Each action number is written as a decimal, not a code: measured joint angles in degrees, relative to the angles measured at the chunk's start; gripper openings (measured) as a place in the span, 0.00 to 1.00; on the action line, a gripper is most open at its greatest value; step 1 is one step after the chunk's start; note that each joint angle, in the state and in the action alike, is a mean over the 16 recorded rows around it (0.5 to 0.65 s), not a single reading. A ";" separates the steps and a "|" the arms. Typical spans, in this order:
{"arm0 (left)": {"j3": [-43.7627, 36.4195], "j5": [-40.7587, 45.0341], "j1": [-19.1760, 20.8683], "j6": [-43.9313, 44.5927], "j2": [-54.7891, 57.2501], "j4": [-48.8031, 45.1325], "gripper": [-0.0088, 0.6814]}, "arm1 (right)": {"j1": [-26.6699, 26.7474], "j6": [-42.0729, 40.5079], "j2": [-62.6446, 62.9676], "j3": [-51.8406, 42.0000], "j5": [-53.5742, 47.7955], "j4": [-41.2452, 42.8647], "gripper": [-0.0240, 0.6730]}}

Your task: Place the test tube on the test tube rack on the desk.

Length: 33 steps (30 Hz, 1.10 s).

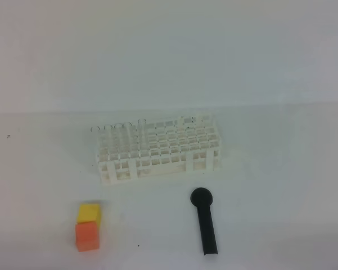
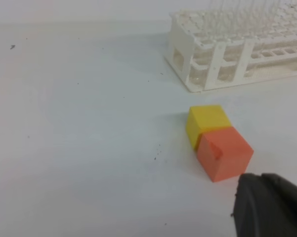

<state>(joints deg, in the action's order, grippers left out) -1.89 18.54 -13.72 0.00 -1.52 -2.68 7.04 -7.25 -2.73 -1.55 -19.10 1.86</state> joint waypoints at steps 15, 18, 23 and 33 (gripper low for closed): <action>0.00 0.08 4.27 -0.67 -0.08 0.09 0.01 | 0.00 0.00 0.00 0.00 0.00 0.00 0.03; 0.00 0.10 6.67 -0.78 -0.10 0.11 0.01 | 0.00 0.00 0.00 0.00 0.00 0.00 0.03; 0.00 0.11 10.65 -0.78 -0.11 0.12 0.01 | 0.00 0.00 0.00 0.00 0.00 0.00 0.03; 0.00 0.13 15.17 -0.78 -0.11 0.12 0.01 | 0.00 0.00 0.00 0.00 0.00 0.00 0.03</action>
<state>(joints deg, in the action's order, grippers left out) -1.89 18.67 1.45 -0.78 -1.63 -2.56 7.04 -7.25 -2.73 -1.55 -19.10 1.86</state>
